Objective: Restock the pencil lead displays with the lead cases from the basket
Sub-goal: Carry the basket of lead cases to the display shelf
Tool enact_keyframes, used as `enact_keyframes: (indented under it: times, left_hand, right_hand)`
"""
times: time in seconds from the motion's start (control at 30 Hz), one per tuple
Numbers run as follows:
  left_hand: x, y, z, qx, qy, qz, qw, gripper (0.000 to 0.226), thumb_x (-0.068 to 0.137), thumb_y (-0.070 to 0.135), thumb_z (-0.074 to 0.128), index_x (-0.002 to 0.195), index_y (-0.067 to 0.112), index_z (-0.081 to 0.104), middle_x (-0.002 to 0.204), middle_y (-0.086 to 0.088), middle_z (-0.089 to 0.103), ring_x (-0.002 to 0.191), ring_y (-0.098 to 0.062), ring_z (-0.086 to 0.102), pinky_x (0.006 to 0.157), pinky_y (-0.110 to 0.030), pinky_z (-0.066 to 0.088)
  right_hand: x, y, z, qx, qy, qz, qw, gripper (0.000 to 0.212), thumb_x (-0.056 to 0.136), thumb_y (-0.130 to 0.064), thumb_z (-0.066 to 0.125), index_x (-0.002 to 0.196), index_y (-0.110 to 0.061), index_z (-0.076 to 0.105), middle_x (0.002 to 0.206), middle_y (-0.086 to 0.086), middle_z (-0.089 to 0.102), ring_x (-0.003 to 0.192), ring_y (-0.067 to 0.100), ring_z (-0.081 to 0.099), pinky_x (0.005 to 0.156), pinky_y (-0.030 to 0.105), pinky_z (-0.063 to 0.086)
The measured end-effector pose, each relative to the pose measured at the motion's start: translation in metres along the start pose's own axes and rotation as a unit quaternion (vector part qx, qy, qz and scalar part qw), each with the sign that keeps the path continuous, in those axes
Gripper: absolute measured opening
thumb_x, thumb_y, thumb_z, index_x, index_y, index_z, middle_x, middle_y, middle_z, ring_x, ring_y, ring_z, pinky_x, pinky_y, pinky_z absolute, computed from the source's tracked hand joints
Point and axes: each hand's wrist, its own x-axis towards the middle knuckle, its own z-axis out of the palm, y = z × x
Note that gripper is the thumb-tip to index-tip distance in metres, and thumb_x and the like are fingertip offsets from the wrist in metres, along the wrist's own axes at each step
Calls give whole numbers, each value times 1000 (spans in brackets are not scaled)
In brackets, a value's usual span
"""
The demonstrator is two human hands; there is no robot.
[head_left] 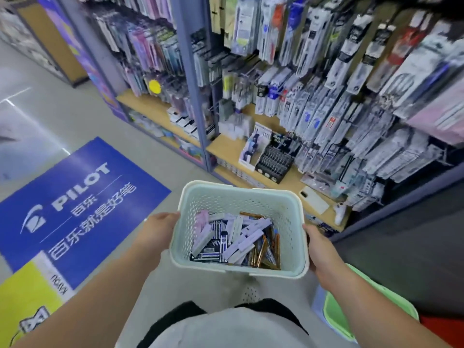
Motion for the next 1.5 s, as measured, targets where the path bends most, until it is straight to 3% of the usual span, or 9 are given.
enact_keyframes:
  times: [0.2,0.6,0.73,0.9,1.03,1.2,1.3,1.43,1.5]
  left_hand:
    - [89,80,34,40,-59,12,997,22,94,17,54,81,4,66,71,-9,58,65,-23,53,66,-34,48]
    - [322,170,102,208,-205,19,956,48,75,58,60,82,11,71,80,-12,73,75,-31,71,76,-48,61]
    - [390,171,127,248,-250,35,935,46,82,54,60,86,9,70,83,-11,74,76,-28,70,79,-45,58]
    - [463,134,177,307,-270,43,911,45,97,43,54,91,2,69,90,-21,73,82,-36,71,82,-51,59]
    - [507,84,223,345,-273,16,898,43,100,34,51,95,-5,66,94,-26,71,85,-39,71,77,-50,60]
    - [559,27,278,351,-266,-17,898,26,102,29,50,95,7,61,106,-24,69,91,-37,71,69,-40,62]
    - [598,-6,320,366,-278,0,888,27,103,28,48,94,6,61,96,-21,69,79,-33,70,61,-32,59]
    - [650,-48,361,415,-344,-45,841,35,98,22,51,84,-4,70,75,-22,70,58,-29,64,59,-33,54]
    - [675,-67,381,493,-378,-29,783,23,94,20,60,93,0,73,74,-15,69,58,-26,65,58,-31,55]
  right_hand:
    - [54,-56,2,32,22,22,999,56,89,-76,51,100,-27,77,90,1,79,89,26,76,90,50,59]
    - [169,-104,79,72,167,93,979,39,103,-49,48,89,-20,69,94,8,71,86,26,67,89,42,54]
    - [211,-102,97,16,186,132,973,37,108,-41,40,96,-13,62,116,19,63,90,26,55,86,38,43]
    - [271,-81,110,-4,185,179,966,42,108,-41,35,95,-5,51,92,11,55,86,32,59,93,43,46]
    - [344,-32,112,-45,171,219,960,56,107,-50,32,82,-15,68,80,9,66,83,28,65,91,41,55]
    - [441,43,101,-80,140,215,963,63,103,-61,31,88,-17,75,92,14,75,88,32,72,90,50,58]
    - [498,66,97,-110,138,206,963,58,107,-51,28,92,-15,70,98,15,72,89,30,67,85,38,57]
    - [576,109,97,-168,129,221,952,60,108,-50,20,117,-14,67,125,19,65,105,26,61,94,30,46]
    - [611,132,101,-188,99,244,946,65,107,-54,18,129,-11,62,134,19,62,113,29,60,95,31,45]
